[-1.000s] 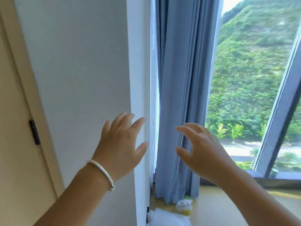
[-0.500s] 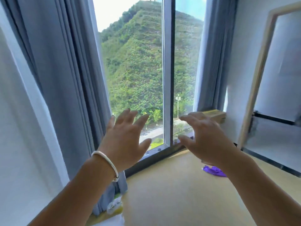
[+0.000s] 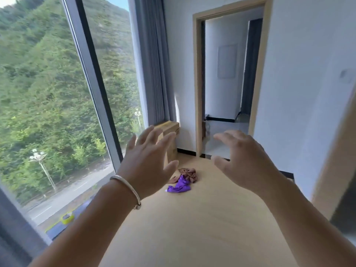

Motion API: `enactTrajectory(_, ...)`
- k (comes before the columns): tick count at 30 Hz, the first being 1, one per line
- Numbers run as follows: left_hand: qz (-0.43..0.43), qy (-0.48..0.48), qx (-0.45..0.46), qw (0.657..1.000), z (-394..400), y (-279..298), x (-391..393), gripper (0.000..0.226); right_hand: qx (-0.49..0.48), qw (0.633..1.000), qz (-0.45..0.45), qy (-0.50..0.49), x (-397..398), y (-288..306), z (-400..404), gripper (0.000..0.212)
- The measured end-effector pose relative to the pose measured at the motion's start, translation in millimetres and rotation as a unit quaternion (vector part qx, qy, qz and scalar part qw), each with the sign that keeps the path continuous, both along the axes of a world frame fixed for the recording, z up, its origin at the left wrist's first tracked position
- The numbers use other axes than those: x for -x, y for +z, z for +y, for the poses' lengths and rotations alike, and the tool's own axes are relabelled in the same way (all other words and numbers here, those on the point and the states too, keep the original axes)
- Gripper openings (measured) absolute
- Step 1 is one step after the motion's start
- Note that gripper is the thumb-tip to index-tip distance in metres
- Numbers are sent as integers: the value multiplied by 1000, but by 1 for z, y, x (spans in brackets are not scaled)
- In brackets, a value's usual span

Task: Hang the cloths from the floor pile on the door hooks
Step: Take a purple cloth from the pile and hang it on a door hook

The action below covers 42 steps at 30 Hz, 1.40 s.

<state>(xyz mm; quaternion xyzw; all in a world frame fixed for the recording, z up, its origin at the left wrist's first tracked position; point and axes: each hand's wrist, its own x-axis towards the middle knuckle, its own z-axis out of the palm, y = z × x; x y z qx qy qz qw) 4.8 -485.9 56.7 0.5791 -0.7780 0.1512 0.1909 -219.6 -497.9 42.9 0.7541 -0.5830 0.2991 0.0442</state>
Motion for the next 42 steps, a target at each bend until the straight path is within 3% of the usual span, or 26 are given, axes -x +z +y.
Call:
enactTrajectory(15,0,-153,-35,988,-163,-42,132,65,-92,982,4,-164,130,-48,-73,52)
enactTrajectory(30,3,-212,-34,977,-407,-40,190,67,-82,968,19,-238,175,-39,-295,52)
enactTrajectory(42,14,-257,-54,965,-531,-49,290,67,-82,962,10,-259,258,-50,-406,52)
